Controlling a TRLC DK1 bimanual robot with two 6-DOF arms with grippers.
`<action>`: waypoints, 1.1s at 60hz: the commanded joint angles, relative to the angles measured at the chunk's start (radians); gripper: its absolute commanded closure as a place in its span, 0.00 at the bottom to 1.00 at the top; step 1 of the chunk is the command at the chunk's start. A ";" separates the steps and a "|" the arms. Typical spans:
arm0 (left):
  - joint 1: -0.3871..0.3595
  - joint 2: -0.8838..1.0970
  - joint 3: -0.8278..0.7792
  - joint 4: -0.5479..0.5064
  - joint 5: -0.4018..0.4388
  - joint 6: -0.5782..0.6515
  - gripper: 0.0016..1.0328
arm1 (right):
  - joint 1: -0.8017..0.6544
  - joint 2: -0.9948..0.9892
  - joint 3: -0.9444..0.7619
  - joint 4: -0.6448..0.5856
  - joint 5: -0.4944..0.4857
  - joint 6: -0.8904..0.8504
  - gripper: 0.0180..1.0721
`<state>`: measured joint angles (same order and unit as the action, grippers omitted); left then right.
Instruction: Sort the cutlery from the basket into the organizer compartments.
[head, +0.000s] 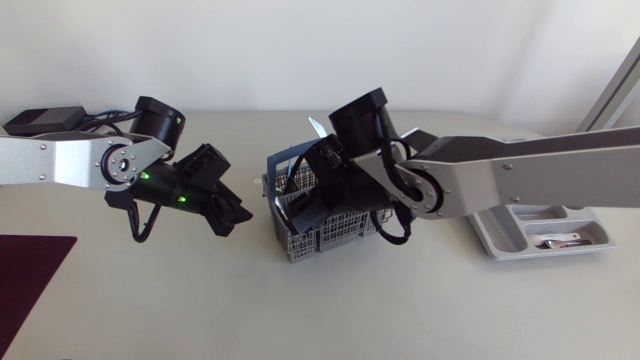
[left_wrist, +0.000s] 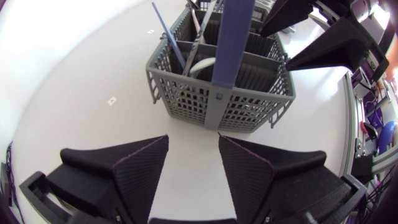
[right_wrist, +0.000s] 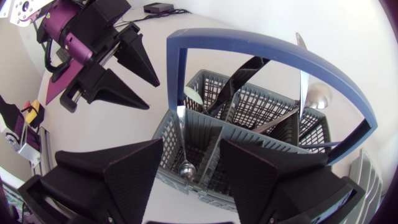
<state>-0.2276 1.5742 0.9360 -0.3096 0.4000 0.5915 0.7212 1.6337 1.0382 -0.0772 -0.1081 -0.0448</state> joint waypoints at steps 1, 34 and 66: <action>0.025 0.047 0.038 0.017 0.026 0.031 0.45 | 0.014 0.045 0.034 0.014 0.001 0.034 0.36; 0.062 0.216 0.138 0.086 0.171 0.025 0.45 | 0.047 0.172 0.092 0.056 0.068 0.042 0.37; 0.033 0.239 0.104 0.086 0.226 0.060 0.45 | 0.076 0.264 0.072 0.163 0.076 0.019 0.67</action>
<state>-0.1783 1.7836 1.0462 -0.2268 0.5999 0.6292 0.7818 1.8595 1.1316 0.0929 -0.0257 -0.0235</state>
